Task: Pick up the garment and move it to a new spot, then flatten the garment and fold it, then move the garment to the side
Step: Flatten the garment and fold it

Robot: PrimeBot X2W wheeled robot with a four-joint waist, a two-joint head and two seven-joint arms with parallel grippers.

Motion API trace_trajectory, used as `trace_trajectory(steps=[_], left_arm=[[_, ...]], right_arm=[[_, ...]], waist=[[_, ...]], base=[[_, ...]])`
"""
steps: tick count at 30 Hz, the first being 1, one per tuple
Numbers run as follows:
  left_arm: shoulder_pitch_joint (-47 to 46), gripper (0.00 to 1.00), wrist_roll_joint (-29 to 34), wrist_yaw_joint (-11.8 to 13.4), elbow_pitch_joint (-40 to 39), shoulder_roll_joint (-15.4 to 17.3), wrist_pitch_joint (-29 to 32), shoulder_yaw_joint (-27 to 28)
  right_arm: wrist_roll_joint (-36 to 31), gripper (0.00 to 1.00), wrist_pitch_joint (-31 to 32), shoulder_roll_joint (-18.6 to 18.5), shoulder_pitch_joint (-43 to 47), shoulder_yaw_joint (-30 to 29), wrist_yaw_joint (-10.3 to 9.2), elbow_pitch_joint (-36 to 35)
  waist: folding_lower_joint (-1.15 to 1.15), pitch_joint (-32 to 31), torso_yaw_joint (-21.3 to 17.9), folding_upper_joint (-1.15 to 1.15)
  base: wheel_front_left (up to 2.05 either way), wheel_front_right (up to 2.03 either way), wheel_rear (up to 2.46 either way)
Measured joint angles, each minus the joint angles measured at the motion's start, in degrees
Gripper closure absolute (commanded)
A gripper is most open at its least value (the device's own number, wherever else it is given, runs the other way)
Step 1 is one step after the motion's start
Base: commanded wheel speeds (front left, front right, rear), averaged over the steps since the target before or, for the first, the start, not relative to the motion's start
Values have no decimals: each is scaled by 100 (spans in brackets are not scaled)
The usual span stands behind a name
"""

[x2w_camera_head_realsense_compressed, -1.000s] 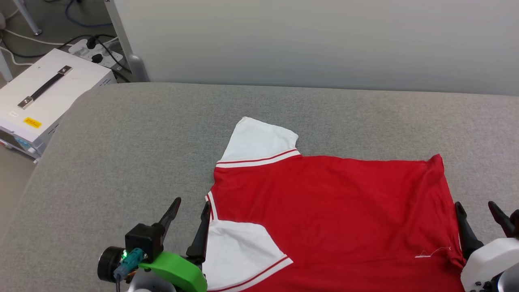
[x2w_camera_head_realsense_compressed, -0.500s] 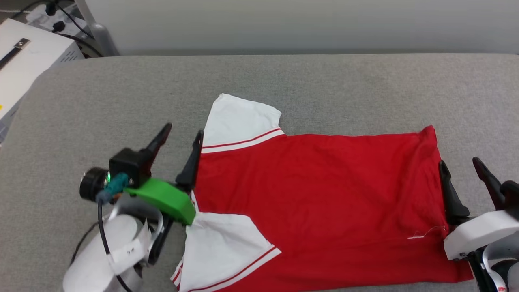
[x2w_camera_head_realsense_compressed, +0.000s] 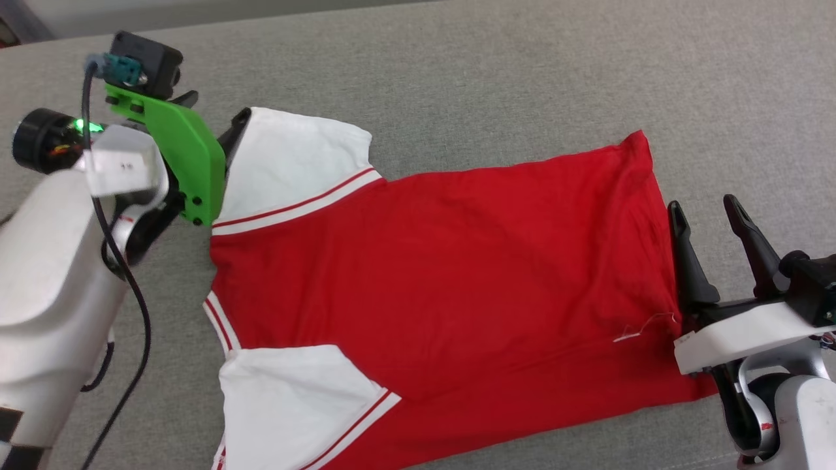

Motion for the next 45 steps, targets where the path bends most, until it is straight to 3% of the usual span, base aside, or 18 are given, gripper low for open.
trace_trajectory(steps=[3, 9, 22, 23, 24, 28, 36, 45], left_arm=[[-444, 0, -353, -85, 270, 100, 781, -4], [-992, 0, -594, -166, 815, 226, 1707, -114], [-1332, 0, -444, -129, 1719, 412, 1722, -248], [-1336, 38, -444, -129, 1748, 411, 1728, -263], [-1340, 100, -449, -129, 1764, 407, 1750, -269], [-1347, 100, -527, -155, 1793, 330, 1807, -286], [-1098, 100, -599, -161, 1860, 97, 961, -209], [-705, 100, -777, -170, 1312, -120, 246, -145]], right_arm=[[62, 0, -100, 60, -86, 107, 0, 110], [85, 0, -270, 88, -275, 280, 0, 350], [125, 0, -453, 73, -434, 383, 0, 644], [125, 0, -456, 65, -442, 383, 0, 659], [125, 0, -456, 56, -450, 383, 0, 668], [133, 0, -455, 0, -503, 378, 0, 699], [133, 0, -297, -181, -521, 310, 0, 716], [102, 0, 483, -586, -331, 138, 0, 544]], waist=[[0, 229, -186, 0], [0, 605, -500, 0], [0, 1018, -895, 0], [0, 1019, -889, 0], [0, 1016, -883, 0], [0, 990, -833, 0], [0, 740, -708, 0], [0, 293, -371, 0]], base=[[0, 0, 0], [0, 0, 0], [0, 0, 0], [0, 0, 0], [0, 0, 0], [0, 0, 0], [0, 0, 0], [0, 0, 0]])
